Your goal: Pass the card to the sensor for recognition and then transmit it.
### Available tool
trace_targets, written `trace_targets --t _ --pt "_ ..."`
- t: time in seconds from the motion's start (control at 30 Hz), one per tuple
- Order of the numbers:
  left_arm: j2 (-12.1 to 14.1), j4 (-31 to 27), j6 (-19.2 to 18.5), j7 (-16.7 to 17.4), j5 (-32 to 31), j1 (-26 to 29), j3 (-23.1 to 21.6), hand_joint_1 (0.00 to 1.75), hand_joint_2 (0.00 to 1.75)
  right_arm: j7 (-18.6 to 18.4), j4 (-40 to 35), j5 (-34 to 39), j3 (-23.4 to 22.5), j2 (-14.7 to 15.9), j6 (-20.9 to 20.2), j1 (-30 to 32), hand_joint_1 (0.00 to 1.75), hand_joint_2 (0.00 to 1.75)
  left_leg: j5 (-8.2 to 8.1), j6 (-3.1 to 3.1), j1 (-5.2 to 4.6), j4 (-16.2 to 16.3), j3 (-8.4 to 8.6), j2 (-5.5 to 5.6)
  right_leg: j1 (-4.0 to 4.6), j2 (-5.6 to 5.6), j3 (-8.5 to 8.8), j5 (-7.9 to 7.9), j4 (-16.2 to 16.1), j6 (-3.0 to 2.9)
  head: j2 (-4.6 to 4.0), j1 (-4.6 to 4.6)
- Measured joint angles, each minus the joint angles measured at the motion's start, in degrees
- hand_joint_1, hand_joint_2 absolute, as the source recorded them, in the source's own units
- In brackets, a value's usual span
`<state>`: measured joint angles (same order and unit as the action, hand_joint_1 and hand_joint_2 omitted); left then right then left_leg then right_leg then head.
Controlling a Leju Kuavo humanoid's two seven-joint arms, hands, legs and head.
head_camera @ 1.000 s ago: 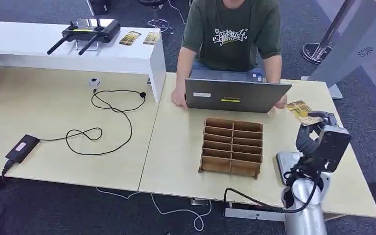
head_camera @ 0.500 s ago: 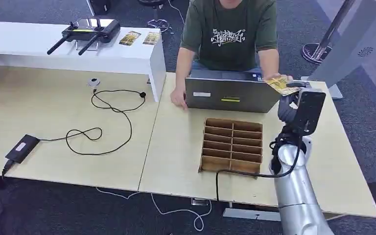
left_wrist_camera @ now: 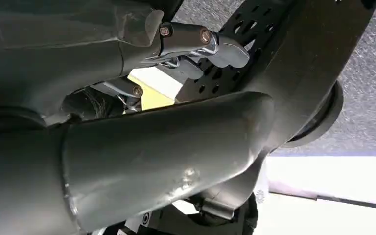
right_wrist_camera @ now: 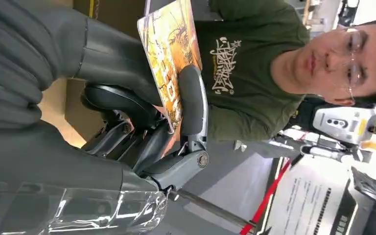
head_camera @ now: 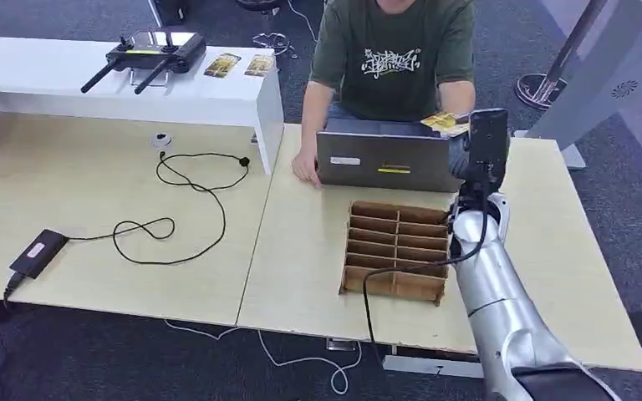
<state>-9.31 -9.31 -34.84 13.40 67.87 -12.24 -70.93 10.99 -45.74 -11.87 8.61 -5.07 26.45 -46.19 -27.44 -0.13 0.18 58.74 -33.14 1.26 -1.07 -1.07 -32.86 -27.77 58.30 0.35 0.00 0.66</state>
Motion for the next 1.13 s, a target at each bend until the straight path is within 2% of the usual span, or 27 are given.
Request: trace_targets --t 0.4,0.57,1.13 --pt "0.0 0.0 0.0 -0.02 -0.59 -0.24 -0.94 0.0 0.0 -3.52 9.38 -3.47 0.96 -0.63 1.64 -4.96 1.73 1.75 0.0 -0.01 0.01 0.0 0.0 0.02 0.0 -0.01 0.0 0.0 0.01 0.0 0.0 0.02" --pt "0.0 0.0 0.0 -0.04 -0.74 -0.3 -1.09 0.0 0.0 -3.76 11.6 -3.65 0.94 -0.63 1.73 -5.95 1.73 1.75 0.01 -0.01 0.01 0.0 0.0 0.01 0.01 -0.01 0.0 0.01 0.0 0.0 0.0 0.02" --pt "0.0 0.0 0.0 -0.04 -0.98 -0.39 -1.11 0.0 0.0 -3.6 13.85 -4.09 0.96 -0.81 1.64 -6.6 1.73 1.75 0.01 -0.02 0.01 0.0 0.0 0.01 0.01 -0.01 0.0 0.01 0.0 0.0 0.0 0.02"
